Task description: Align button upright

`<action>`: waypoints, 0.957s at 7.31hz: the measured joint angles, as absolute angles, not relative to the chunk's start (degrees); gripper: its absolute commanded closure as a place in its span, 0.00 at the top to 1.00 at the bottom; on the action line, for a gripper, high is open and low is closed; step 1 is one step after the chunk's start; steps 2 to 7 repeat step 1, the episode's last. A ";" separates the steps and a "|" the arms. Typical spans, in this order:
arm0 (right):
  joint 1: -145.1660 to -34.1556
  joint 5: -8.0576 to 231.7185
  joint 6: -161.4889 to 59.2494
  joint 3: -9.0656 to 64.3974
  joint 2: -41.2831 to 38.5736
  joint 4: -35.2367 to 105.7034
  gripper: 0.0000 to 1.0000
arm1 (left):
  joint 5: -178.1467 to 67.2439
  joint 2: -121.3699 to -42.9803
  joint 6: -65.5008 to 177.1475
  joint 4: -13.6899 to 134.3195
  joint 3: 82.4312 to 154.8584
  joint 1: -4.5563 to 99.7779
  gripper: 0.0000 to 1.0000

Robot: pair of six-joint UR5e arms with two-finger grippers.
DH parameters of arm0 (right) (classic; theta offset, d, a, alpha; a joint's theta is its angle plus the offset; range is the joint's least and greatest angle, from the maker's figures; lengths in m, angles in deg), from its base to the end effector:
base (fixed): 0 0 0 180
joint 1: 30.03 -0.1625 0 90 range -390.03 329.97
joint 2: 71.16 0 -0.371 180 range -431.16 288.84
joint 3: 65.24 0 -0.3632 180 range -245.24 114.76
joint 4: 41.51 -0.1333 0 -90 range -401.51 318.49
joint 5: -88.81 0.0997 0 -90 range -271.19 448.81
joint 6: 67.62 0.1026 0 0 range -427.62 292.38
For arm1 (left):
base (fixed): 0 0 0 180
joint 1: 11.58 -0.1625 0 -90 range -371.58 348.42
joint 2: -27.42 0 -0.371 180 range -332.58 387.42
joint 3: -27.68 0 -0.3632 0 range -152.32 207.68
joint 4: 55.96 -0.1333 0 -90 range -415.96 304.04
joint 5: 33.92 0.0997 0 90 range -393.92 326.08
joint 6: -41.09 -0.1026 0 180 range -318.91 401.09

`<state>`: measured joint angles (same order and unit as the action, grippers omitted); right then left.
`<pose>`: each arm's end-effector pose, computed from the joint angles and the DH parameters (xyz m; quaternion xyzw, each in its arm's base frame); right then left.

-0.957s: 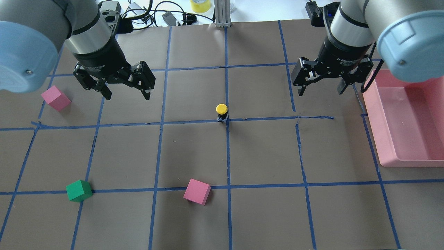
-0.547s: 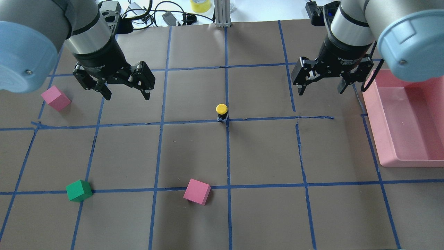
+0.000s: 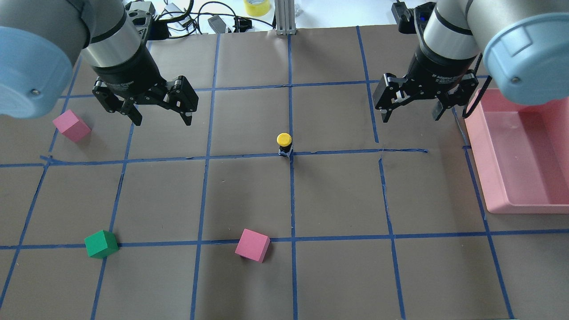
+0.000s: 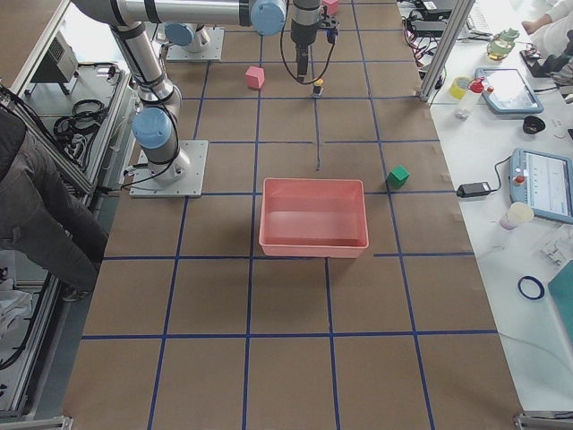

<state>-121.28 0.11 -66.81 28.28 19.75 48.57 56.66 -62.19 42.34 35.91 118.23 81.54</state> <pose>0.1455 -0.4489 0.4100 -0.0036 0.9997 0.0223 0.0109 -0.1569 -0.4488 0.4264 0.0164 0.9997 0.0175 0.0057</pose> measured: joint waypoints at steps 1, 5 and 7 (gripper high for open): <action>-121.28 0.09 -66.82 28.32 19.73 48.55 1.00 | 56.63 -62.23 42.35 35.89 118.17 81.56 1.00; -121.28 0.09 -66.82 28.32 19.73 48.55 1.00 | 56.63 -62.23 42.35 35.89 118.17 81.56 1.00; -121.28 0.09 -66.82 28.32 19.73 48.55 1.00 | 56.63 -62.23 42.35 35.89 118.17 81.56 1.00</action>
